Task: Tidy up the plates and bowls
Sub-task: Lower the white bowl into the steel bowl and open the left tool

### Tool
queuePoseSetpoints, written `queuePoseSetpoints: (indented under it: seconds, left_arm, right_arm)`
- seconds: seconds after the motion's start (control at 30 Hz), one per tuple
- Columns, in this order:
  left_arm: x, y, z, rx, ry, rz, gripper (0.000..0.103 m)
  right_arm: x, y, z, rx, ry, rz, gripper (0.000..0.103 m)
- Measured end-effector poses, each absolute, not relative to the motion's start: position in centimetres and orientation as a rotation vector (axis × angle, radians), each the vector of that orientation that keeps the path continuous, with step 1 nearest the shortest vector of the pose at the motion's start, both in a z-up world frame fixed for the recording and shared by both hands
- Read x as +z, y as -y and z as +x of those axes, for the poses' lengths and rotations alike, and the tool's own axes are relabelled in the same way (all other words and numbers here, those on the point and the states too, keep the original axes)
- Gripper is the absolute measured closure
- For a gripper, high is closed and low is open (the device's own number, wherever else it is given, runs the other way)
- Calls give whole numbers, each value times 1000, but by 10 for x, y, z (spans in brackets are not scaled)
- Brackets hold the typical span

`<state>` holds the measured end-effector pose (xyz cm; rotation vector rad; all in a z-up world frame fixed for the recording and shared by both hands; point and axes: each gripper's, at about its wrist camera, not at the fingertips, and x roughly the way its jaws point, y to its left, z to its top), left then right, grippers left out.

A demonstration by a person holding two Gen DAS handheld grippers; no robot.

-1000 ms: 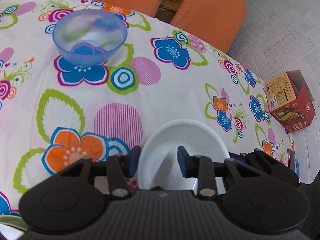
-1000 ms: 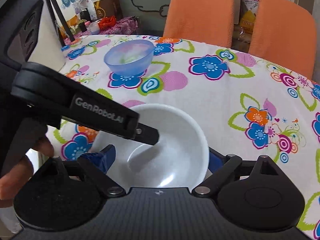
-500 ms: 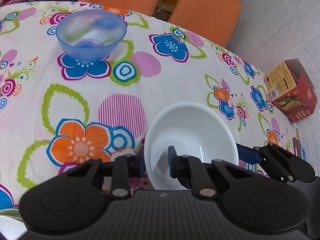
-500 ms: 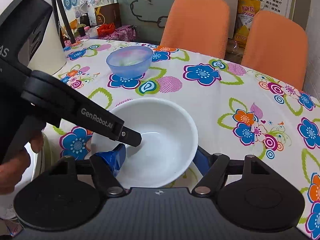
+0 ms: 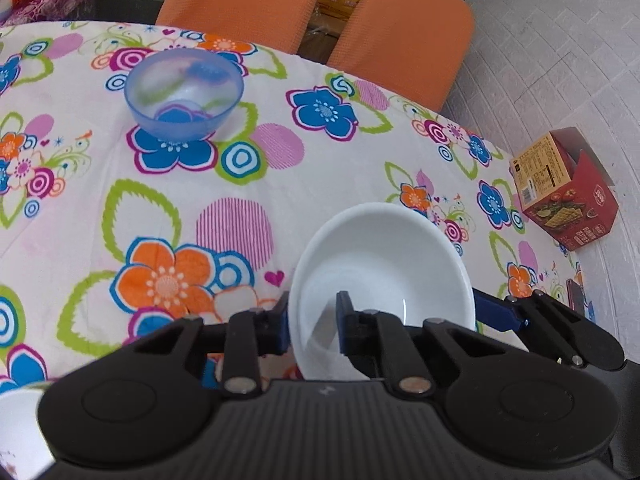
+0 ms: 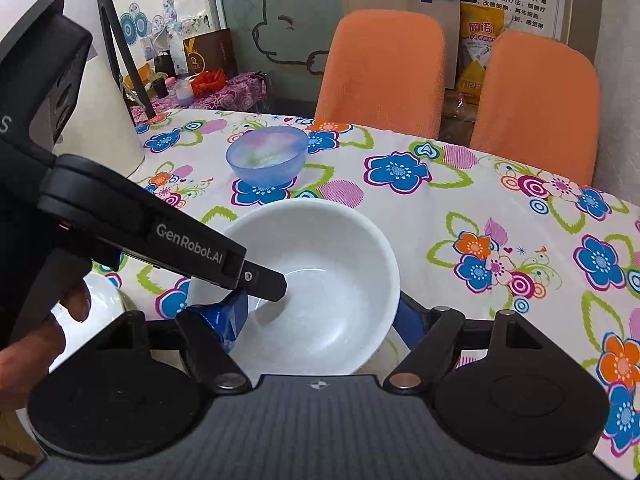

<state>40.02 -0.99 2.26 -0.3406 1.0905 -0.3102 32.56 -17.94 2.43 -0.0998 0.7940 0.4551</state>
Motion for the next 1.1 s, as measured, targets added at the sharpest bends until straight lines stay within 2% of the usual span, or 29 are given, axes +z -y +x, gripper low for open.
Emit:
queuePoseSetpoints:
  seconds: [0.37,0.83,0.93,0.97,1.0,1.03,1.1]
  left_arm:
    - [49,33,308,-369,-1035,-305,93]
    - [13,49,272,-440,-1164,-305,92]
    - [10,46,271,-454,-1156,-315,82]
    - [10,45,272,-457,-1155,-327,74]
    - [11,44,272,-456,-1148,-328,58]
    - [13,44,271,-454,-1137,-320,53]
    - [19,41,268,-458,-1110,-309,52]
  right_arm:
    - [30,202,237,373,-818,-64,37]
    - [8,225,213,388,-945,-12,37]
    - [8,226,212,386,-932,-7,38]
    - [8,228,212,381,-924,4,38]
    - [9,229,211,376,-915,14,38]
    - [10,231,209,371,-905,20,38]
    - [12,233,207,341,-884,10,38]
